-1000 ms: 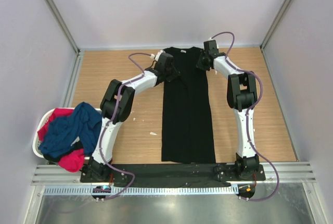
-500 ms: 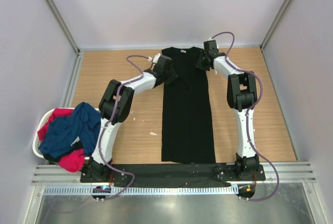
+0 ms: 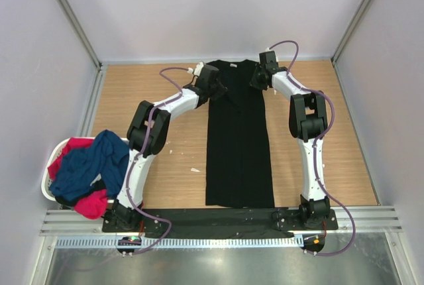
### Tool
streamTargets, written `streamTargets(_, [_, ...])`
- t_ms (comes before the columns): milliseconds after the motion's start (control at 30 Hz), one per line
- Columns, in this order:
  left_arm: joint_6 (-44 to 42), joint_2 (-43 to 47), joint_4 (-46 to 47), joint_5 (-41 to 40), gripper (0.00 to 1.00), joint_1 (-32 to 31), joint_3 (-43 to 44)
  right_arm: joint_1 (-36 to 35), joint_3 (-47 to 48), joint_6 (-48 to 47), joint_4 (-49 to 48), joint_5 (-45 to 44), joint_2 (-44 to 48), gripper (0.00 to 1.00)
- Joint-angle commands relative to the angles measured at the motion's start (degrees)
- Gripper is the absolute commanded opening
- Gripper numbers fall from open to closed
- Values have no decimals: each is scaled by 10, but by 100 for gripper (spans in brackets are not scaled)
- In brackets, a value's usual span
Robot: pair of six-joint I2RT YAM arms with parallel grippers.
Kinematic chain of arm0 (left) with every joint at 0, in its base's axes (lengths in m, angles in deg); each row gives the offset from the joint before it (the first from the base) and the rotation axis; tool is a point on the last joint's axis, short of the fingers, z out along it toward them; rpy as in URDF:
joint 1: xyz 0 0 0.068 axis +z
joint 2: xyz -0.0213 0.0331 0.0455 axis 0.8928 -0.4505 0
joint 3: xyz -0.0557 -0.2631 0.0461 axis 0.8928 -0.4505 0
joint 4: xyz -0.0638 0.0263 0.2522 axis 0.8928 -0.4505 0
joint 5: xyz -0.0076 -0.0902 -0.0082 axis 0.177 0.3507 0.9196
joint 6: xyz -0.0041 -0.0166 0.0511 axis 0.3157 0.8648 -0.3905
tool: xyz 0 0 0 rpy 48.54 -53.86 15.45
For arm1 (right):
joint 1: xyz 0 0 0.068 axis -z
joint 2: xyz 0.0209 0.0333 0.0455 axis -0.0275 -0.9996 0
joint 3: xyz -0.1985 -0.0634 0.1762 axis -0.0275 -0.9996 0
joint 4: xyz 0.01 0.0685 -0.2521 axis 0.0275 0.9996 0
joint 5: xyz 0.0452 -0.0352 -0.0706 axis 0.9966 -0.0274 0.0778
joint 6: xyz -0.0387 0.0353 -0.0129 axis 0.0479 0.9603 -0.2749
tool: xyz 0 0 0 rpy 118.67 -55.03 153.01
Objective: Fold and stack the t-shirts
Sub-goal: Fold the tshirt
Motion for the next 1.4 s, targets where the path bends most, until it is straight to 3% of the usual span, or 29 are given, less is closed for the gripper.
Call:
streamTargets(0, [14,-2,15,-14,21,4,3,10,-9,-18,79,-33,-24,18])
streamTargets(467, [56,-18,4,-13,25,7,-3,11,-1,-19,85,-34,-30,18])
streamTargets(800, [65,-23,1,-10,20,11,-9,11,4,-18,85,-33,-34,18])
streamTargets(1367, [70,-55,9,8,21,11,34,11,9,-18,88,-34,-38,18])
